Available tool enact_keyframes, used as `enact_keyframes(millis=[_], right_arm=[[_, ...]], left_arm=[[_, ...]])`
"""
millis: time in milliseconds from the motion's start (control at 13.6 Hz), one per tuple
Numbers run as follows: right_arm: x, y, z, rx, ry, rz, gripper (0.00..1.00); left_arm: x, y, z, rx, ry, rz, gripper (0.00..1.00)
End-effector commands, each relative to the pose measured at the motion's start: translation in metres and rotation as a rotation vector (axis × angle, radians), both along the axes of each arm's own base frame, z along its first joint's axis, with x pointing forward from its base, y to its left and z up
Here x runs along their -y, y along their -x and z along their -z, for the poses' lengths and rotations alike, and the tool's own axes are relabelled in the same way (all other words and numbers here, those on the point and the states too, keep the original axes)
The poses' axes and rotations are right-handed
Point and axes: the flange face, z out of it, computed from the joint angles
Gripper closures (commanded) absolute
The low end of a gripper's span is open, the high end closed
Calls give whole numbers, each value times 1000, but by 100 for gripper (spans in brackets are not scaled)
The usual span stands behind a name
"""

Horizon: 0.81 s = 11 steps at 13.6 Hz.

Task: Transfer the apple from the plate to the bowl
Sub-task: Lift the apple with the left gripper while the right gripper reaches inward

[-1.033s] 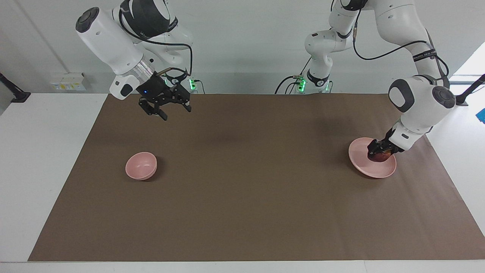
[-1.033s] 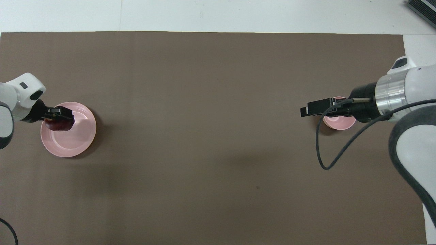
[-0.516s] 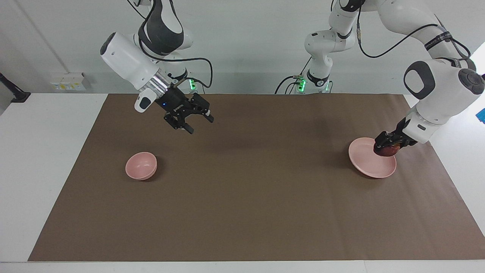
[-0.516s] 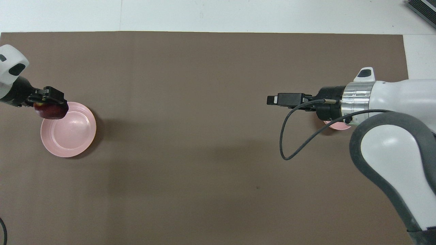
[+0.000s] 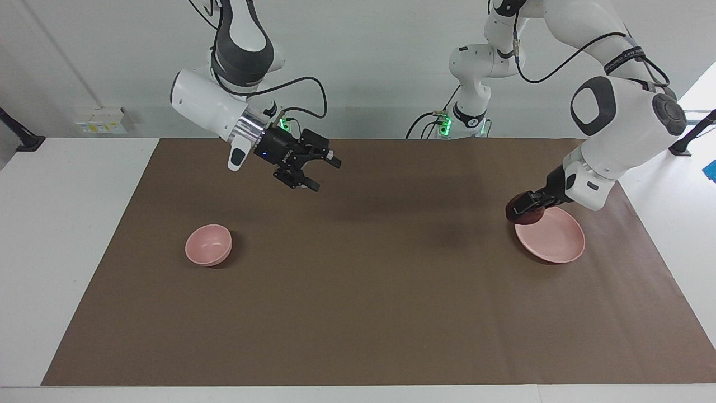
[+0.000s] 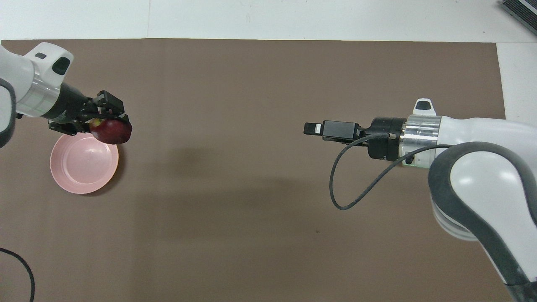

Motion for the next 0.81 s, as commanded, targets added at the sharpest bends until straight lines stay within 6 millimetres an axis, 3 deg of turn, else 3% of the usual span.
enact_keyframes(millis=[0,443,516,738], right_arm=[[5,18,10,24,-93,41,0],[-5,35,15,-11,-165,47,0],[-5,37,17,-14,-175,52,0],[-15,40,17,-4,-160,54,0]], left_arm=[[59,10,-12,-50,11,-87,100],[158,58,-25,-163,-10,-291,100],[164,62,-24,-198,39,-309,100],[155,65,-28,-322,184,-358,100]])
